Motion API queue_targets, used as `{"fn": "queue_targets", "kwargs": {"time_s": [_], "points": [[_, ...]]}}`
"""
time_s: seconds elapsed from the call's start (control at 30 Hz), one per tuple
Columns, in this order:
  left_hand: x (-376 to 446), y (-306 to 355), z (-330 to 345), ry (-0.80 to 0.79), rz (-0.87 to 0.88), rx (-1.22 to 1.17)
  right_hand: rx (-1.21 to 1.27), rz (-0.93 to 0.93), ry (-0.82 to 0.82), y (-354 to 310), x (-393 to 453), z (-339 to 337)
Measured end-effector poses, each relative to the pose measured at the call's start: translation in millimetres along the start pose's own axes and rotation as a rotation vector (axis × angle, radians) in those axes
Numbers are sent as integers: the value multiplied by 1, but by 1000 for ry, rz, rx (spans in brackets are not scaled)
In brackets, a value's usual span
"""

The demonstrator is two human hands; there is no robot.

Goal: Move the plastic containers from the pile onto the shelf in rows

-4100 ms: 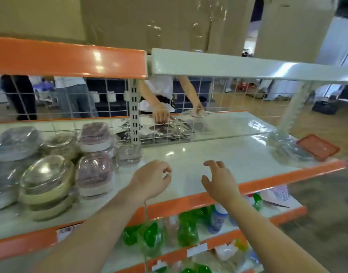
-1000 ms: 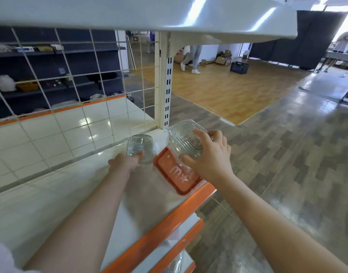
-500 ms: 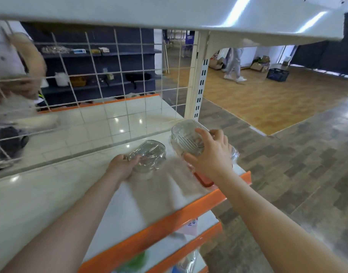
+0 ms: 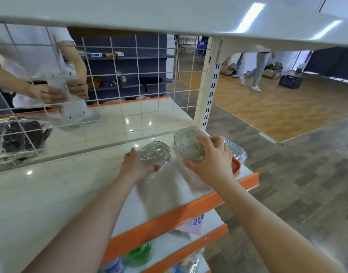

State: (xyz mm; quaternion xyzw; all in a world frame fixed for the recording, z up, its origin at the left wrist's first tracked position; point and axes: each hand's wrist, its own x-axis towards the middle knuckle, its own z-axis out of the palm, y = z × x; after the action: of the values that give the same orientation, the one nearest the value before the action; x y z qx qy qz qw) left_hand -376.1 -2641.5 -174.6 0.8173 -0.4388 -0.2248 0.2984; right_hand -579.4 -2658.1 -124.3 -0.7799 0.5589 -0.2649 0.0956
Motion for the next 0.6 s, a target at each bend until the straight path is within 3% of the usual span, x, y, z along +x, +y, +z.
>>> {"fn": "queue_targets", "kwargs": {"time_s": [0.3,0.6], "points": [[-9,-14,-2,180,145,-2,36,8,-34,6,-3,5],[-53,-44,-44,415,262,-95,200,-26,-32,-30,-11,23]]}}
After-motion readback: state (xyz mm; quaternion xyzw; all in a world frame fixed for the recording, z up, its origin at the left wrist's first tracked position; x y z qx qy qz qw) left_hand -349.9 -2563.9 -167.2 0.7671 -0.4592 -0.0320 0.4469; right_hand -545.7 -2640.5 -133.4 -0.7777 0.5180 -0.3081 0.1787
